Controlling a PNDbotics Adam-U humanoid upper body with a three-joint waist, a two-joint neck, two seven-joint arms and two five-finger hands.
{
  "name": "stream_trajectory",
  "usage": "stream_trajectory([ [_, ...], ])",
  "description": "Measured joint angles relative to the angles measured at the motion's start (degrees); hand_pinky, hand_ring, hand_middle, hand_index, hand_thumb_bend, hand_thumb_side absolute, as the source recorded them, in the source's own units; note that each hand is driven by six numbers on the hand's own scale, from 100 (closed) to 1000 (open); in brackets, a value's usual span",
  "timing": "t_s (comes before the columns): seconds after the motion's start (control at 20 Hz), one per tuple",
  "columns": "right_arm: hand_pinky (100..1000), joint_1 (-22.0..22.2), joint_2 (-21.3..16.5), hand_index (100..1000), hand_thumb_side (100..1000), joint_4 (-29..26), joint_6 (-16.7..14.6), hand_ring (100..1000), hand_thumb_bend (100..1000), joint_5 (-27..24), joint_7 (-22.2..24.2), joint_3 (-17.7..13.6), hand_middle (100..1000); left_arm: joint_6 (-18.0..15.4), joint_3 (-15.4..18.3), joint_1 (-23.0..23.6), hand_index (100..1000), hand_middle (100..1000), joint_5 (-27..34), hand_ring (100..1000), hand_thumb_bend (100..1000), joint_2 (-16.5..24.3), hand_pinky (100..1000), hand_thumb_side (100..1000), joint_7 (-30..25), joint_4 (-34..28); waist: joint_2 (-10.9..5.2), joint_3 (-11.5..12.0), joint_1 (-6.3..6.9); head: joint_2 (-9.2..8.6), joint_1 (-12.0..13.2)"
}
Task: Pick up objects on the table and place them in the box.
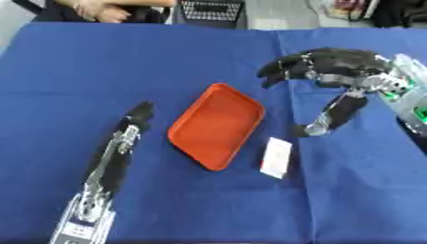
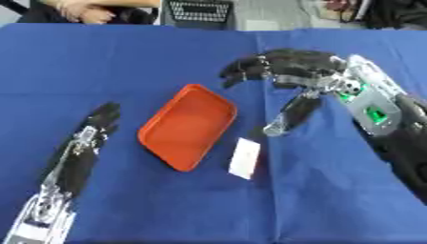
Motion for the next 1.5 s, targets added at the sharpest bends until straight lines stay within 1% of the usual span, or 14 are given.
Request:
stream_trajectory([
  [0.3, 824, -0.02, 0.89, 892, 487, 1.07, -1.04, 860, 497, 4.61, -1.04, 1.66, 915, 0.04, -0.01, 0.0, 1000, 1000, 0.0, 1000, 195, 0.0, 1000, 1000, -0.07, 0.0, -0.02, 0.13, -0.13, 0.0, 0.0],
  [0.65, 824, -0.02, 1.33, 893, 502, 2.58, -1.93, 861, 480, 8.18, -1.93, 3.21, 916, 0.06, -0.01, 0.0, 1000, 1000, 0.0, 1000, 196, 0.01, 1000, 1000, -0.1, 0.01, -0.04, 0.13, -0.18, 0.0, 0.0],
  [0.7, 824, -0.02, 1.33, 892, 506, 2.84, -1.95, 862, 500, 8.65, -1.95, 3.5, 915, 0.06, -0.01, 0.0, 1000, 1000, -0.01, 1000, 195, 0.01, 1000, 1000, -0.1, 0.01, -0.04, 0.15, -0.21, 0.0, 0.0],
  [0.75, 825, -0.02, 1.33, 892, 509, 3.13, -1.96, 862, 482, 9.12, -1.96, 3.84, 916, 0.06, -0.01, 0.0, 1000, 1000, -0.03, 1000, 196, 0.01, 1000, 1000, -0.11, 0.01, -0.04, 0.16, -0.29, 0.0, 0.0],
  [0.85, 824, -0.02, 1.32, 892, 519, 3.64, -1.99, 862, 488, 10.04, -1.99, 4.56, 916, 0.06, -0.01, 0.0, 1000, 1000, -0.04, 1000, 196, 0.03, 1000, 1000, -0.11, 0.02, -0.04, 0.26, -0.53, 0.0, 0.0],
  [1.1, 823, 0.11, 1.21, 891, 528, 4.64, -2.16, 861, 482, 11.96, -2.16, 5.86, 915, 0.05, -0.01, -0.01, 1000, 1000, -0.22, 1000, 197, 0.04, 1000, 1000, -0.13, 0.03, -0.04, 0.32, -0.79, 0.0, 0.01],
  [1.5, 822, 0.58, 1.06, 884, 528, 5.29, -2.81, 860, 470, 13.6, -2.81, 6.33, 914, 0.01, -0.01, -0.02, 1000, 1000, -0.27, 1000, 197, 0.05, 1000, 1000, -0.18, 0.07, -0.05, 0.44, -0.82, 0.0, 0.02],
])
